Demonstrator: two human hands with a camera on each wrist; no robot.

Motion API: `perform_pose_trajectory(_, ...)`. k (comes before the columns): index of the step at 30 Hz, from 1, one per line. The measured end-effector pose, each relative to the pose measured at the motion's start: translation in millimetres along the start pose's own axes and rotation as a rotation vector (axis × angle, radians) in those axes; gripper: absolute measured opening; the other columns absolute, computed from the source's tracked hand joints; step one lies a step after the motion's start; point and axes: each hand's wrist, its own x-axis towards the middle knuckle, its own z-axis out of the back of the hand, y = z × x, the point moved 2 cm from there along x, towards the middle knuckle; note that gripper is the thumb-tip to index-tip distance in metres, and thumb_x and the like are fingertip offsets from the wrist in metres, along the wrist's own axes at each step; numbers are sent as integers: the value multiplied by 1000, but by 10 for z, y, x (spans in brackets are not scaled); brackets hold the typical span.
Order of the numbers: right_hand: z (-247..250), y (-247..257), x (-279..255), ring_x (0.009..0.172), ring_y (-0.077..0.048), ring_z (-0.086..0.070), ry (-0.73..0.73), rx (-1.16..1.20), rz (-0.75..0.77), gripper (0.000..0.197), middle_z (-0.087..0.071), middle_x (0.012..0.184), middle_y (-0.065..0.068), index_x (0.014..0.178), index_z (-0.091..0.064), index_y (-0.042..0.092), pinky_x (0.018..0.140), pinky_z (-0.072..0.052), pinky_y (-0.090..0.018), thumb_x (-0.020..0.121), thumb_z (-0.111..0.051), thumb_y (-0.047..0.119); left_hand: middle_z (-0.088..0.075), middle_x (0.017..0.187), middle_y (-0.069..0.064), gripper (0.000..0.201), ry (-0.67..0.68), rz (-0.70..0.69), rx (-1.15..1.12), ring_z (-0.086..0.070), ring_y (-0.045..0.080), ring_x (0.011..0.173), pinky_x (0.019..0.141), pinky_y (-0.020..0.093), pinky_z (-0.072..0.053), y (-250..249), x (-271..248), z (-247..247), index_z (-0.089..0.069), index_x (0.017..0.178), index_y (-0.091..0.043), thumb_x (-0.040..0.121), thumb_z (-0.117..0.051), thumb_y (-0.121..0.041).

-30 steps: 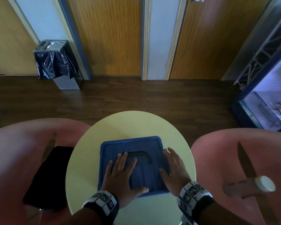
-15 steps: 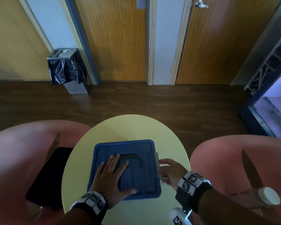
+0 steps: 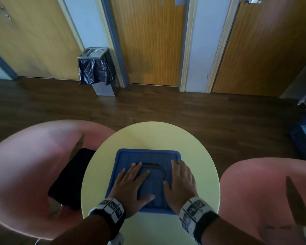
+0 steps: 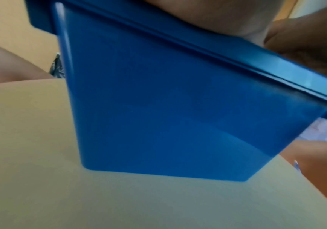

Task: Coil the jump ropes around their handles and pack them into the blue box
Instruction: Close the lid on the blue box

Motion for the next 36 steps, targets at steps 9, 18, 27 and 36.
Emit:
perform_pose_trajectory(9, -240, 52, 28, 138, -33, -44, 147, -402, 276, 66, -39, 154, -9, 138, -58, 22, 108, -22, -57, 88, -39, 61, -44, 148, 15, 70, -112, 931, -836, -49, 34, 127, 100, 41, -41, 446, 120, 146, -35, 148, -12, 95, -50, -54)
perform_pose_trajectory(18, -309, -39, 68, 126, -36, -56, 164, -478, 266, 65, -55, 142, -13, 129, -66, 16, 104, -28, -54, 83, -48, 59, -68, 98, -8, 11, -379, 791, -944, -62, 13, 87, 69, 29, -45, 731, -132, 114, -65, 103, -30, 95, -57, -29)
perform_pose_trajectory(27, -217, -38, 207, 133, -31, -50, 146, -458, 325, 63, -52, 146, -9, 132, -64, 21, 107, -25, -52, 85, -47, 60, -71, 96, 19, 25, -145, 707, -1333, -66, 28, 82, 69, 44, -57, 898, -91, 12, -72, 91, -6, 96, -57, -26)
perform_pose_trajectory(36, -180, -32, 313, 131, -32, -53, 150, -448, 287, 63, -52, 146, -11, 132, -63, 20, 110, -20, -50, 86, -46, 59, -38, 54, 2, 50, -122, 590, -752, -40, 20, 54, 54, 31, -28, 838, 160, 214, -37, 56, -15, 93, -60, -41)
